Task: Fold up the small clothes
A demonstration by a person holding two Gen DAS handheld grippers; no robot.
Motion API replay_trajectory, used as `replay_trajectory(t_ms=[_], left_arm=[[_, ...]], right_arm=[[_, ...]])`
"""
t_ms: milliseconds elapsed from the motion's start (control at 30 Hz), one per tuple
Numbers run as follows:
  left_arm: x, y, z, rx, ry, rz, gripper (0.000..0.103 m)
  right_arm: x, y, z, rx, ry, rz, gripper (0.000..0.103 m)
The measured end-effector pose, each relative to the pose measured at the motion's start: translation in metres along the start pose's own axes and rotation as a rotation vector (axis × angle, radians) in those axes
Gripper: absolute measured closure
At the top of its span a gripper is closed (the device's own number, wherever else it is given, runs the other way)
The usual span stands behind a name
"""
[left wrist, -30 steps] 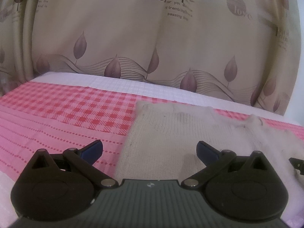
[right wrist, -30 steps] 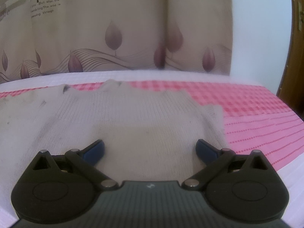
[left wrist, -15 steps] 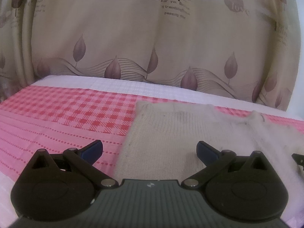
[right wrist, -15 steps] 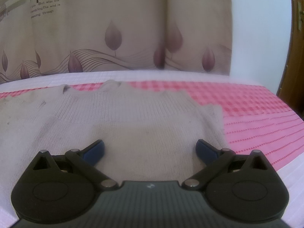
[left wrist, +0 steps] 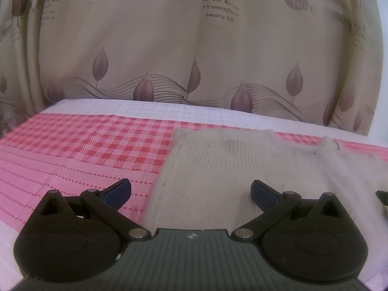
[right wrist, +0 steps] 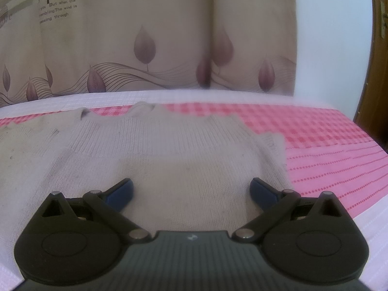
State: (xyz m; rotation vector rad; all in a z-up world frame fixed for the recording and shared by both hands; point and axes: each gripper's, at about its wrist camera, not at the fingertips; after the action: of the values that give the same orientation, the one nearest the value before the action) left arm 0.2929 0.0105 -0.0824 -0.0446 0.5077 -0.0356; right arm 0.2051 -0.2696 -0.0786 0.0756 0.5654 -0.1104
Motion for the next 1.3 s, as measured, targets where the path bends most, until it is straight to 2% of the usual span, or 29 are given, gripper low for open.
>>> replay_trajectory(t_ms=[67, 133, 233, 300, 467, 533, 833, 867, 900, 933, 1033, 1167, 1300], left_arm=[[0.001, 0.0, 0.001, 0.008, 0.011, -0.021, 0.0], [0.003, 0.003, 0.003, 0.022, 0.038, -0.094, 0.0], [0.001, 0.014, 0.005, -0.002, 0.03, -0.23, 0.0], [0.008, 0.021, 0.011, -0.024, 0.074, -0.279, 0.0], [0.035, 0.046, 0.02, -0.133, 0.199, -0.375, 0.021], [0.044, 0.055, 0.025, -0.164, 0.219, -0.396, 0.033], [0.091, 0.065, 0.045, -0.17, 0.32, -0.576, 0.038], [0.095, 0.067, 0.045, -0.176, 0.326, -0.584, 0.044], [0.099, 0.068, 0.045, -0.168, 0.332, -0.574, 0.067], [0.102, 0.069, 0.045, -0.162, 0.339, -0.565, 0.071], [0.107, 0.076, 0.044, -0.188, 0.33, -0.59, 0.077], [0.099, 0.066, 0.046, -0.177, 0.321, -0.55, 0.082], [0.091, 0.058, 0.052, -0.183, 0.329, -0.516, 0.083]], right_arm=[[0.0, 0.0, 0.0, 0.001, 0.0, 0.001, 0.0], [0.001, -0.001, 0.0, 0.002, 0.001, 0.003, 0.0], [0.001, -0.002, 0.001, 0.006, 0.002, 0.007, 0.0], [0.0, -0.002, 0.001, 0.01, 0.002, 0.011, 0.0], [-0.001, -0.002, 0.0, 0.011, -0.002, 0.016, 0.0], [-0.002, -0.002, 0.0, 0.012, -0.003, 0.018, 0.0], [-0.002, -0.001, 0.0, 0.008, -0.007, 0.026, 0.0], [-0.002, -0.001, 0.0, 0.009, -0.007, 0.024, 0.0], [-0.003, -0.001, 0.0, 0.009, -0.007, 0.024, 0.0], [-0.003, -0.001, 0.0, 0.01, -0.007, 0.024, 0.0], [-0.003, 0.001, 0.0, 0.008, -0.008, 0.025, 0.0], [-0.003, 0.001, 0.0, 0.011, -0.007, 0.032, 0.0], [-0.008, -0.004, 0.0, 0.024, -0.017, 0.116, 0.0]])
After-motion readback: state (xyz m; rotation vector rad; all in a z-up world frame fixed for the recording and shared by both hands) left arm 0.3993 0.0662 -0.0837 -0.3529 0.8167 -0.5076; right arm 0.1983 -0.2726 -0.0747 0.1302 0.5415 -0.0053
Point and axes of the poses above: each gripper's, at about its wrist camera, not at the fingertips, and x roughly the way its jaws point, y to its left, z to its top
